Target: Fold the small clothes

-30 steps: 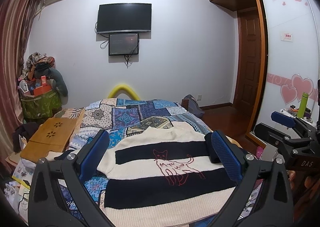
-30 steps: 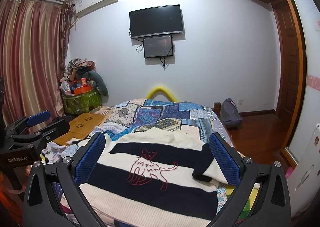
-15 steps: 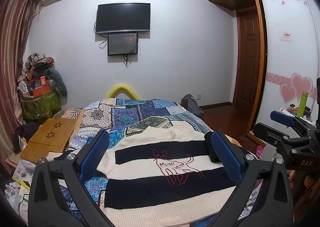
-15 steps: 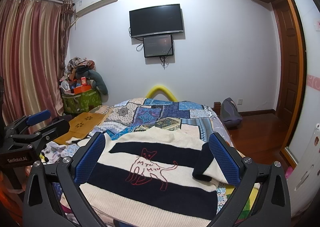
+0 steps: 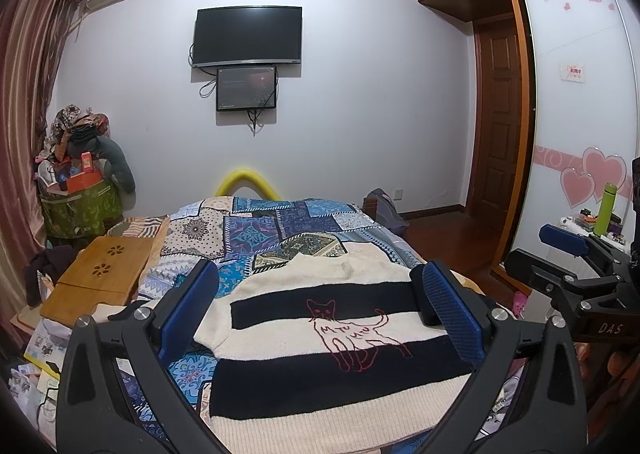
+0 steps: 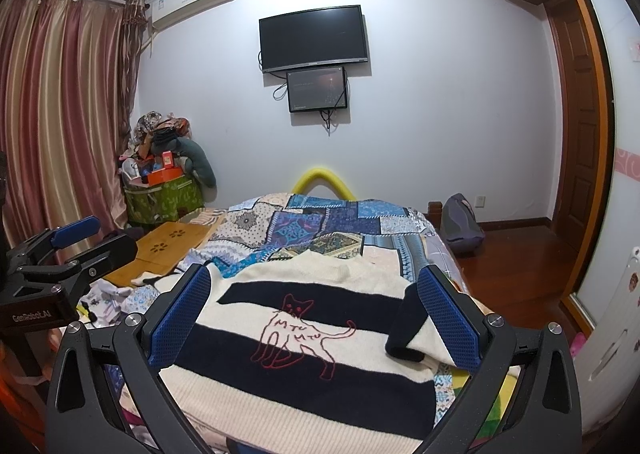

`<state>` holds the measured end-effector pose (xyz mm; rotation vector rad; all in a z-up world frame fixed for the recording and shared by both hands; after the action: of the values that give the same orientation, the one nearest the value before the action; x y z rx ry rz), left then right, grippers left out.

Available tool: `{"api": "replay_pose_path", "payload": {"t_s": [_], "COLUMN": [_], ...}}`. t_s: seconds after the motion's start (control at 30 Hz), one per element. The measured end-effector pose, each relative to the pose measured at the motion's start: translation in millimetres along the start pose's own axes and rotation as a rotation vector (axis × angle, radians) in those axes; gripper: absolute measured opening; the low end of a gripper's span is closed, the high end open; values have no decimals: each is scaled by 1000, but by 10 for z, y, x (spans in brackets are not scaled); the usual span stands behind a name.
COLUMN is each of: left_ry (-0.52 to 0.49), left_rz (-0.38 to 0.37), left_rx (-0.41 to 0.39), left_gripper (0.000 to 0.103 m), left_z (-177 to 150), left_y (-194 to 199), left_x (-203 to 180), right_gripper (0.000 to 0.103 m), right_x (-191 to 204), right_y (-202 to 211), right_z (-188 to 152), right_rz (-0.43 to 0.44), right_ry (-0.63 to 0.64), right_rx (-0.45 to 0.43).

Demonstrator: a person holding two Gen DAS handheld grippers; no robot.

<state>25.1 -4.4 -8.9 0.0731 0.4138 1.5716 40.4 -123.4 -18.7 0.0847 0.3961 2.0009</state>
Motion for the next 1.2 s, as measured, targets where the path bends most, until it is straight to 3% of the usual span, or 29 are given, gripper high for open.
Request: {"api": "replay_pose_path", "payload": {"t_s": [0.43,0.6,0.73,1.07,1.2], "left_ry": [14,52,114,271,365], "left_rz": [-1,54,92,312,386], "left_rx": [19,56,127,341,442], "left_gripper": [103,103,103,102,94], "left_z": [-17,-46,-92,-391,-623], "left_y": [-101,-285,-561,-1500,-1905], "left_x": [111,316,669,2040,2649], "right_gripper": [103,103,103,102,102], "right_x": [29,28,4,-252,-420], "right_y": [-103,-231,-413,-1014,-1162], "right_z": [-40,-63,-129,-435,-584], "right_rz": [5,11,18,0,-23], "right_ry": [8,11,2,-70,-113], "right_rx": [18,47,95,257,328]}}
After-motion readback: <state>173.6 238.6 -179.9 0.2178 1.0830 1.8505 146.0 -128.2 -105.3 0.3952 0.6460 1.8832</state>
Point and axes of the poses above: each gripper's, at about its wrist camera, not at the fingertips, and y roughly against the way its jaws point, x to its left, z to its top, the point moved 2 cm from there along -y, roughly the way its jaws point, and after that the axes turned 12 degrees about y, right-handed, at the moved point
